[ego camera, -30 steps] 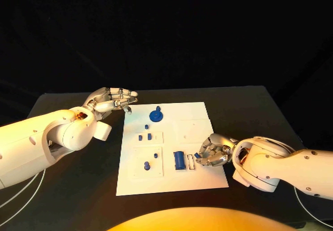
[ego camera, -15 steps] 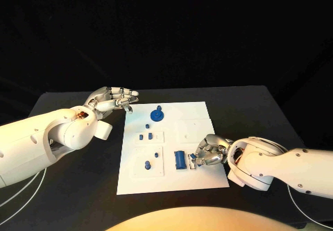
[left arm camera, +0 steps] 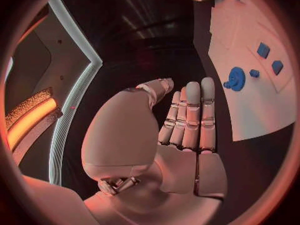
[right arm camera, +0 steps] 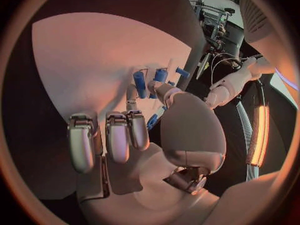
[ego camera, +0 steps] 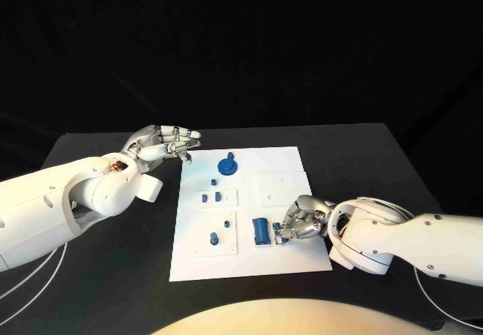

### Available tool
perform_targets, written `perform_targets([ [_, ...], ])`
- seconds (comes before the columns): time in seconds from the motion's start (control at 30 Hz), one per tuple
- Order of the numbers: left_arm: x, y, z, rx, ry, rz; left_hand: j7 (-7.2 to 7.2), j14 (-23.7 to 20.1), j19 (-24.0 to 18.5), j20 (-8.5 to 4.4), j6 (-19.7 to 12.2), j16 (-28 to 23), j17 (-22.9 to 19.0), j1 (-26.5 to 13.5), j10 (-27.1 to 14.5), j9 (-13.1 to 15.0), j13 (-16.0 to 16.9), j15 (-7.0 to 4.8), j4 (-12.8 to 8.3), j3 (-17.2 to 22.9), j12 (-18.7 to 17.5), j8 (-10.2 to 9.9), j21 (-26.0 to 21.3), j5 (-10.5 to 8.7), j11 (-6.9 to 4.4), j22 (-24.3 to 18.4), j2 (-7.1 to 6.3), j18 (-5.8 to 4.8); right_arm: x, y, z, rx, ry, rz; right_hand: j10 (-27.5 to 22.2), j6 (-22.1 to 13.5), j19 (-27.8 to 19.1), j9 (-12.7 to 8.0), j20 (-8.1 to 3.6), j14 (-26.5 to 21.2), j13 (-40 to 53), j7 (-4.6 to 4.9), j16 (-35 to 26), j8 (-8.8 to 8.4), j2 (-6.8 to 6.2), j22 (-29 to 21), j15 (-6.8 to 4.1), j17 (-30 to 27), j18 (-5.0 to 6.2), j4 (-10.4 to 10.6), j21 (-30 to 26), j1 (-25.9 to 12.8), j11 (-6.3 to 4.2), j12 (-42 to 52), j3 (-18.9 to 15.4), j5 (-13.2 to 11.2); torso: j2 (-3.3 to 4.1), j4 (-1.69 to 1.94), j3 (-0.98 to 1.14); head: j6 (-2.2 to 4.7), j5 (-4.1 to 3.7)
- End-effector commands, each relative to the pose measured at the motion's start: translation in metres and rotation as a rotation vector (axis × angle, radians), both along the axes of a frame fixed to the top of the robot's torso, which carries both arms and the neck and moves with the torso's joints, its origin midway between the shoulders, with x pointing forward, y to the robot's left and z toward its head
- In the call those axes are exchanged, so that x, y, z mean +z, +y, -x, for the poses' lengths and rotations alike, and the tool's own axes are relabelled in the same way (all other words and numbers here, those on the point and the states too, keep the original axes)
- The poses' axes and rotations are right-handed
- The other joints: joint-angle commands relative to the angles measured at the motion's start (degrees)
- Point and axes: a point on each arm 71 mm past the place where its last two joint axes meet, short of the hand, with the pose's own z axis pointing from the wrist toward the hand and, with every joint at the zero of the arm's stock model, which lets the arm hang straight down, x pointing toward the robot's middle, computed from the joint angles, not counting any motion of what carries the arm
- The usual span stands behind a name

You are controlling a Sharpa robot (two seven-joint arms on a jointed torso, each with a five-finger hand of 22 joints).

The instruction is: Assemble the parts on the task board

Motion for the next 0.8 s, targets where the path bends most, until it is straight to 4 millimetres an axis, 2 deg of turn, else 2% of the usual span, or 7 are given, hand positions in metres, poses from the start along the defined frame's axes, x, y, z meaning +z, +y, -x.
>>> perform_targets([
  [0.03,0.0005,-0.002,0.0008,-0.012,0.003,0.011,0.93,-0.27,-0.06,0.28,-0.43,-0.22,-0.05,-0.17,-0.42,-0.05,-0.05,0.09,0.02,-0.01,0.37,0.24,-0.37,0.1,-0.13,-0.08,0.24,0.87,-0.0015,0.0018,0.0005,0.027,0.004,0.021,3.36,0.31,6.09,-0.11,0.16,5.46,11.85,0.23,-0.37,-0.27,-0.05,15.05,0.12,12.24,-0.81,0.26,0.25,-0.55,0.22,-0.1,-0.91,0.01,0.03,-0.01,-0.02,0.0,0.02],
  [0.4,0.0005,-0.0006,0.0009,-0.01,0.004,0.009,0.96,-0.28,-0.05,0.3,-0.52,-0.21,-0.07,-0.27,-0.53,-0.07,-0.09,0.12,0.09,-0.04,0.37,0.23,-0.41,0.09,-0.1,-0.1,0.24,0.86,-0.0061,0.0041,0.0004,0.031,0.003,0.028,3.31,0.44,6.09,-0.23,0.17,5.43,11.79,0.22,-0.43,-0.49,0.27,15.05,0.12,12.13,-0.81,1.43,0.25,-0.89,0.22,-0.24,-2.52,-0.36,-0.01,0.03,-0.02,-0.16,0.13],
  [0.53,0.0004,-0.0006,0.0009,-0.01,0.004,0.009,0.96,-0.28,-0.05,0.3,-0.52,-0.21,-0.07,-0.27,-0.53,-0.07,-0.09,0.12,0.09,-0.04,0.37,0.23,-0.41,0.09,-0.1,-0.1,0.24,0.86,-0.0064,0.005,0.0008,0.032,0.002,0.026,3.34,0.56,6.09,-0.29,0.15,5.45,11.82,0.17,-0.39,-0.69,0.32,15.05,0.09,12.22,-0.81,2.82,0.25,-1.2,0.18,-0.19,-4.39,0.59,0.0,0.02,-0.03,-0.16,0.08],
  [0.8,0.0,0.0002,0.0003,-0.008,0.005,0.007,0.98,-0.28,-0.04,0.31,-0.54,-0.2,-0.09,-0.38,-0.58,-0.08,-0.11,0.15,0.19,-0.05,0.4,0.25,-0.44,0.09,-0.08,-0.13,0.3,0.85,-0.0038,0.0064,0.0059,0.037,0.004,0.013,3.38,0.79,6.09,-0.29,0.1,5.47,11.86,0.04,-0.37,-0.77,0.31,15.05,0.02,12.27,-0.81,4.55,0.25,-1.45,0.08,-0.13,-6.51,0.03,0.05,0.01,0.01,-0.25,0.1],
])
